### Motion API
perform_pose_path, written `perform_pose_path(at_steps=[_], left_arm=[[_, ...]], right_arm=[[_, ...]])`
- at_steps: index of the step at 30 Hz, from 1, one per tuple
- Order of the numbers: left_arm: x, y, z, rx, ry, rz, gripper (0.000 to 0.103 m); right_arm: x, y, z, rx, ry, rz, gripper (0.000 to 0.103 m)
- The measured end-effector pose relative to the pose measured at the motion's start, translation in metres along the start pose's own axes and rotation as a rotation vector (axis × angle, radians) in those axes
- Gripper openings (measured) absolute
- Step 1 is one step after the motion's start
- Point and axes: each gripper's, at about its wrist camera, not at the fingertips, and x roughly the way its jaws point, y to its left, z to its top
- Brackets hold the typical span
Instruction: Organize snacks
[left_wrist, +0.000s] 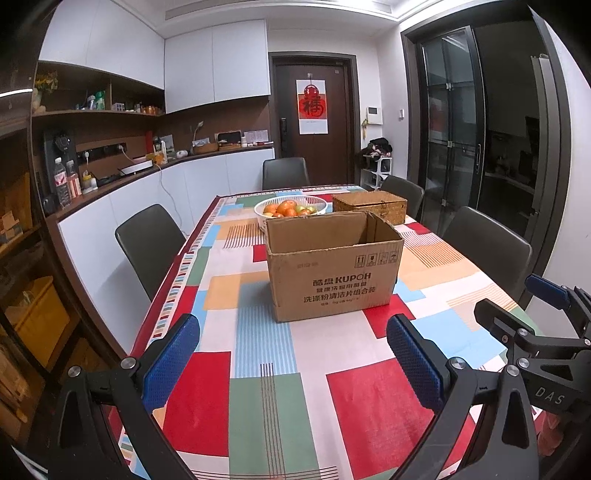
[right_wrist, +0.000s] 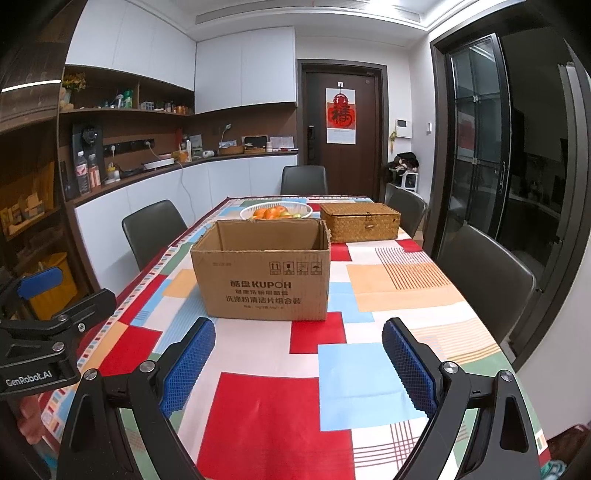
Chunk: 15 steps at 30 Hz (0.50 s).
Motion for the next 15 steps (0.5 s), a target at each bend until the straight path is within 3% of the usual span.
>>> perform_pose_path(at_steps=[15], left_arm=[[-0.0032,-0.001,0.0029,0.006,-0.008,-0.001,0.103]], right_arm=[[-0.003,0.0016,0.0014,-0.001,-0.004,0.003,0.093]])
